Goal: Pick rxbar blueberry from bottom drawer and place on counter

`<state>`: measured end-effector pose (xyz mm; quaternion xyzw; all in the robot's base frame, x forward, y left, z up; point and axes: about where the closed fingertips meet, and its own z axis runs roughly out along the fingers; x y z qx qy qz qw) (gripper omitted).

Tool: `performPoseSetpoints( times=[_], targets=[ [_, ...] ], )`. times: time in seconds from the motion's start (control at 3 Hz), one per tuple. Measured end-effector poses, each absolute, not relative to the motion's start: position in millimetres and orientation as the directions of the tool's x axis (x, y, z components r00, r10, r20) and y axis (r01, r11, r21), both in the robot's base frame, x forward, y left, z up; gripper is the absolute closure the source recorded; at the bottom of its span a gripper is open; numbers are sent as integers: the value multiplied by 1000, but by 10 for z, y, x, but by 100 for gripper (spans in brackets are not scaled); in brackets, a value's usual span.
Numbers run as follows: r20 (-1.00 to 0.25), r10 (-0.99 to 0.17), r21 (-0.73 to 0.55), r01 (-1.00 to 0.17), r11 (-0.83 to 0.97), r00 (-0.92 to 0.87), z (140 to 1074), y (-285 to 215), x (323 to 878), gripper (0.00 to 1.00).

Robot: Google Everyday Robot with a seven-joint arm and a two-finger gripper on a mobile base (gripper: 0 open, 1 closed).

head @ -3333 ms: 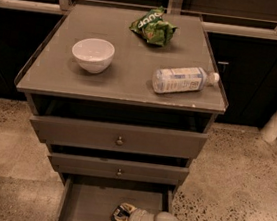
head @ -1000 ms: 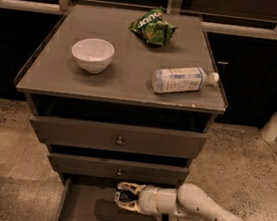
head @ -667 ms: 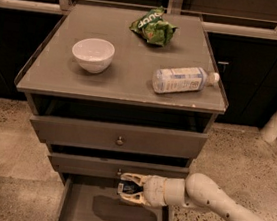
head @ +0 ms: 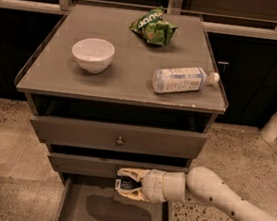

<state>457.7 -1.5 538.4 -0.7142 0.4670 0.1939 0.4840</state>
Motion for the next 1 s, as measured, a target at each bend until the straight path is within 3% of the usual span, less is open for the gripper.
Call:
performPoseSetpoints(
  times=[1.0],
  targets=[
    [-428,-535,-670,-653,-352,728,7451,456,4404,100]
  ],
)
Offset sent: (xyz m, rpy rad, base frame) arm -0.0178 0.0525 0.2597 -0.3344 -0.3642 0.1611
